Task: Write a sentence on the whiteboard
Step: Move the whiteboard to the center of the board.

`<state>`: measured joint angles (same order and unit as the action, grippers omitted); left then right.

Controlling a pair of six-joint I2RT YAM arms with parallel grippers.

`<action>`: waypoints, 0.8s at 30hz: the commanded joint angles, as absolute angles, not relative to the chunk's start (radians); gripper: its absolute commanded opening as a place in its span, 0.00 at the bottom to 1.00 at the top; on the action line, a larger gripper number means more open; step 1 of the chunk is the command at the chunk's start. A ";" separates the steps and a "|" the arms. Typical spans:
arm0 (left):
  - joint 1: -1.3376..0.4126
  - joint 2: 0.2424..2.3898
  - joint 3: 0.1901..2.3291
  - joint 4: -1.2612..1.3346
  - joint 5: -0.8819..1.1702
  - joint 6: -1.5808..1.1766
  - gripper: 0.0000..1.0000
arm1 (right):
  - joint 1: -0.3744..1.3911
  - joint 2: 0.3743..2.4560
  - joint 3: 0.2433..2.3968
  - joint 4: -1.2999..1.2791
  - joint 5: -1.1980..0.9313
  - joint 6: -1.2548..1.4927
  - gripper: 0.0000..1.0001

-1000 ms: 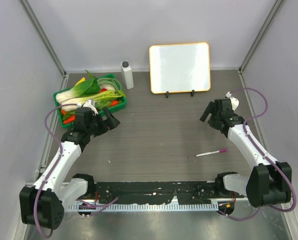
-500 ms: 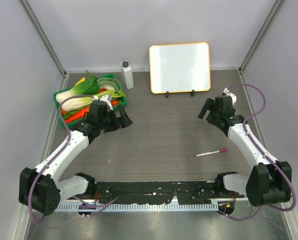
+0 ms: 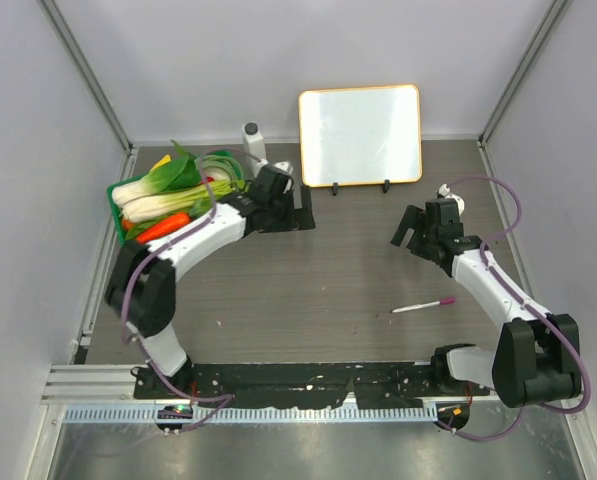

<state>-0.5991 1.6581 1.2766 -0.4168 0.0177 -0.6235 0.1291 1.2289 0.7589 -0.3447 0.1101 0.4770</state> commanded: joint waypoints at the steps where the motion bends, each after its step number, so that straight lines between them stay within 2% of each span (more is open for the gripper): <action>1: -0.652 1.856 1.483 -0.462 -0.040 -0.581 0.99 | 0.133 1.175 0.746 -0.316 0.095 0.483 0.99; 9: -0.690 2.254 1.975 -0.612 -0.133 -0.515 1.00 | 0.133 1.160 0.715 -0.318 0.092 0.488 0.99; 17: -0.692 2.540 2.360 -0.696 -0.216 -0.491 1.00 | 0.133 1.160 0.698 -0.319 0.100 0.491 0.99; 24: -0.695 2.606 2.410 -0.609 -0.302 -0.492 1.00 | 0.133 1.180 0.698 -0.316 0.110 0.488 0.99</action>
